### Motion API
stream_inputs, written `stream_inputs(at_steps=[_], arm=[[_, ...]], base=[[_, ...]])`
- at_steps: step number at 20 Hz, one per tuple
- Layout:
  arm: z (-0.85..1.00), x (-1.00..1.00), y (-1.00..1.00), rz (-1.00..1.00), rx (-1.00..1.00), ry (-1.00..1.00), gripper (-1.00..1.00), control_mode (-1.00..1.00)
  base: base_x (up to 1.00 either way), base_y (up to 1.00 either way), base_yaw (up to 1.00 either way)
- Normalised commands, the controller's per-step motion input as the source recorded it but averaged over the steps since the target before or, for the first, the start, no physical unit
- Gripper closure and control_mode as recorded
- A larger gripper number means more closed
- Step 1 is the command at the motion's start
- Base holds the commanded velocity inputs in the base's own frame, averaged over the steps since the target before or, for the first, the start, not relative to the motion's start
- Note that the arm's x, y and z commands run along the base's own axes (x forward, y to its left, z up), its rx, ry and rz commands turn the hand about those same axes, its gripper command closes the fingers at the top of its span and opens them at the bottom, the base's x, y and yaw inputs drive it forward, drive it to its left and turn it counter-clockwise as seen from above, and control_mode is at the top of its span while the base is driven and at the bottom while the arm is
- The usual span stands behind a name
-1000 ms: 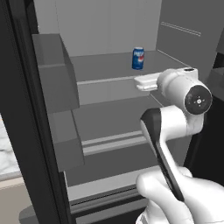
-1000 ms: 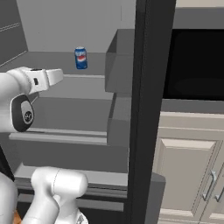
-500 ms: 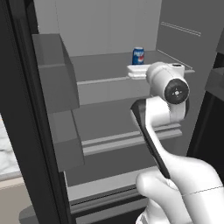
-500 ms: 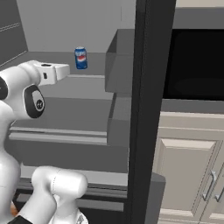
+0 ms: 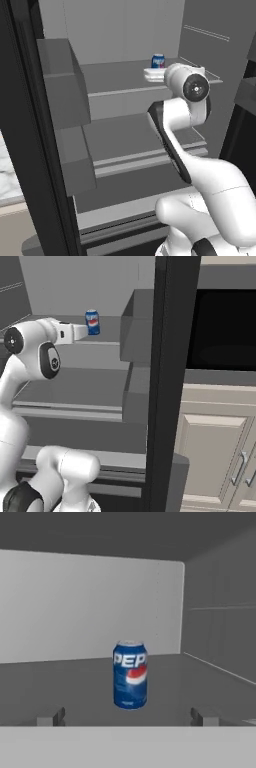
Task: Open the fridge, grab two sodas, and place both sodas inside the bowl with ice on the dining counter.
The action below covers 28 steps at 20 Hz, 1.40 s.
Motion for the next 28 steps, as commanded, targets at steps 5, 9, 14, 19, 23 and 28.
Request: stream_inputs(at_steps=[5,9,14,19,23,28], arm=[[0.00,0.49,-0.08,0.00,0.02,0.05,-1.00,-1.00],[0.00,0.52,-0.06,0.00,0.06,0.06,-1.00,-1.00],[0.00,0.49,-0.02,0.00,0.05,0.04,-1.00,-1.00],[0.00,0.37,-0.04,0.00,0.03,0.01,-1.00,-1.00],[0.00,0.27,-0.06,0.00,0.01,0.00,-1.00,-1.00],[-0.10,0.19,0.00,0.00,0.02,0.00,-1.00,-1.00]], base=[[0.00,0.00,0.00],[0.00,0.00,0.00],[0.00,0.00,0.00],[0.00,0.00,0.00],[0.00,0.00,0.00],[0.00,0.00,0.00]])
